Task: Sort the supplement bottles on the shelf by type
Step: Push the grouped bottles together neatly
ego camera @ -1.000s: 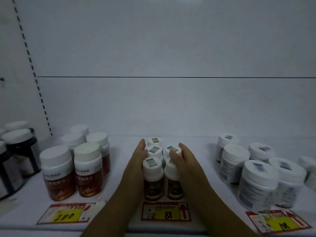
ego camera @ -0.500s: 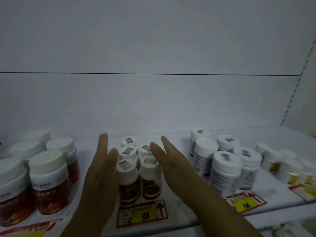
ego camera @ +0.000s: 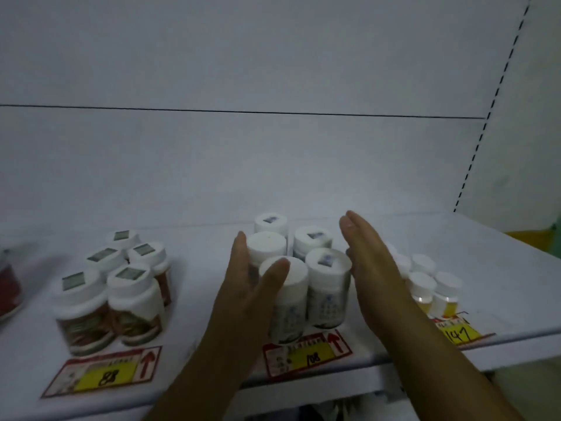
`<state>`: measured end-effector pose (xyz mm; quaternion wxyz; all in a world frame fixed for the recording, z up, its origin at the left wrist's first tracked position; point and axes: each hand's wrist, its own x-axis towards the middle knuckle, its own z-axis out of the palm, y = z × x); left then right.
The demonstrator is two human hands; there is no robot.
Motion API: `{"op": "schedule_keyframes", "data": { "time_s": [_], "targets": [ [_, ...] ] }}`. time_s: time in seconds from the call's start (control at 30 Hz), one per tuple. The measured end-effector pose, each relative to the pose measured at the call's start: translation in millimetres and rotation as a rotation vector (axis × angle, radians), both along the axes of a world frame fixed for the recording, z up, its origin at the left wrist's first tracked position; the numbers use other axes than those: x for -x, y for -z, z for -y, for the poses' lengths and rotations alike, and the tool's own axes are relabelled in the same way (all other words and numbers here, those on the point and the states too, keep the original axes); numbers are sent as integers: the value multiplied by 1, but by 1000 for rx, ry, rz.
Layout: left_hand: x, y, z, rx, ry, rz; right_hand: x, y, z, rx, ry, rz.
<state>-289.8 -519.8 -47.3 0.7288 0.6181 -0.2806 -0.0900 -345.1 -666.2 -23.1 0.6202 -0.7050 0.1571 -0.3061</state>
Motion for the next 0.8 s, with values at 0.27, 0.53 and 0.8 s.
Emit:
{"op": "schedule_keyframes", "data": {
  "time_s": [0.27,0.53,0.8],
  "targets": [
    [1,3,14,-37,-45,38,-15,20,7,-64,-278,-79],
    [-2,3,14,-18,-24,-23,-20,27,5,-63,-304,-34],
    [-10,13,11,30,-46,-111,-14,22,2,-58,-302,-118]
  ]
}}
